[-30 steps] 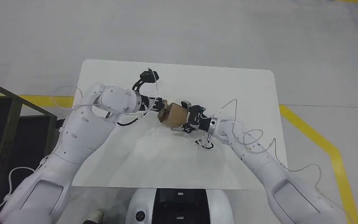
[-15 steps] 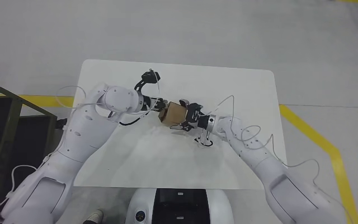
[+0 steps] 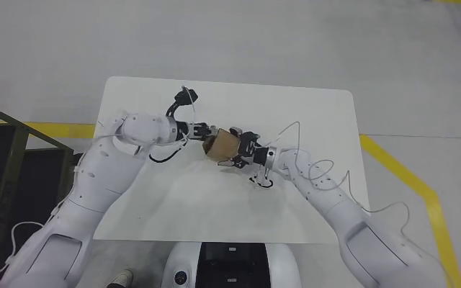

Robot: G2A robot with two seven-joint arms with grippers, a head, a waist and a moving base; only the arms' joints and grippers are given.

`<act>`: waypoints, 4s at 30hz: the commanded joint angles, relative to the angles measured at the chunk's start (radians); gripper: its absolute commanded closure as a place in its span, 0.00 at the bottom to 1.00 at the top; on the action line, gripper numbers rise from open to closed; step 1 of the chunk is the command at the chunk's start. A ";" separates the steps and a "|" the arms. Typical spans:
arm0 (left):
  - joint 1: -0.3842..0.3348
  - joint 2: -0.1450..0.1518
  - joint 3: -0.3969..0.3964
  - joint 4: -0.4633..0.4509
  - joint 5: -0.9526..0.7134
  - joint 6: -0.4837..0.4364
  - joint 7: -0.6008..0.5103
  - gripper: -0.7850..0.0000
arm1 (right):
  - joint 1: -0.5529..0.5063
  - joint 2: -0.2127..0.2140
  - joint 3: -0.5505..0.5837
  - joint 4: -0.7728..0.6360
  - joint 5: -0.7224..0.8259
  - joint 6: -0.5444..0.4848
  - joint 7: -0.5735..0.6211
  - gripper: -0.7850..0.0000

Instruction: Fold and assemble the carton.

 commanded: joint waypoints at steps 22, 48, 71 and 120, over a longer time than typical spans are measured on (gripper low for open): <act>0.158 0.036 -0.213 0.073 -0.117 -0.105 0.159 0.00 | 0.036 -0.034 -0.020 0.046 -0.016 0.052 0.049 0.29; 0.248 0.058 -0.321 0.095 -0.176 -0.163 0.148 0.00 | 0.045 0.000 0.046 0.020 0.014 -0.044 -0.040 0.87; 0.277 0.054 -0.310 0.100 -0.305 -0.253 0.099 0.52 | -0.089 0.088 0.151 -0.242 -0.010 -0.089 -0.016 0.88; 0.236 0.040 -0.245 0.102 -0.605 -0.467 -0.101 0.58 | -0.203 0.138 0.218 -0.470 0.031 -0.100 0.078 0.90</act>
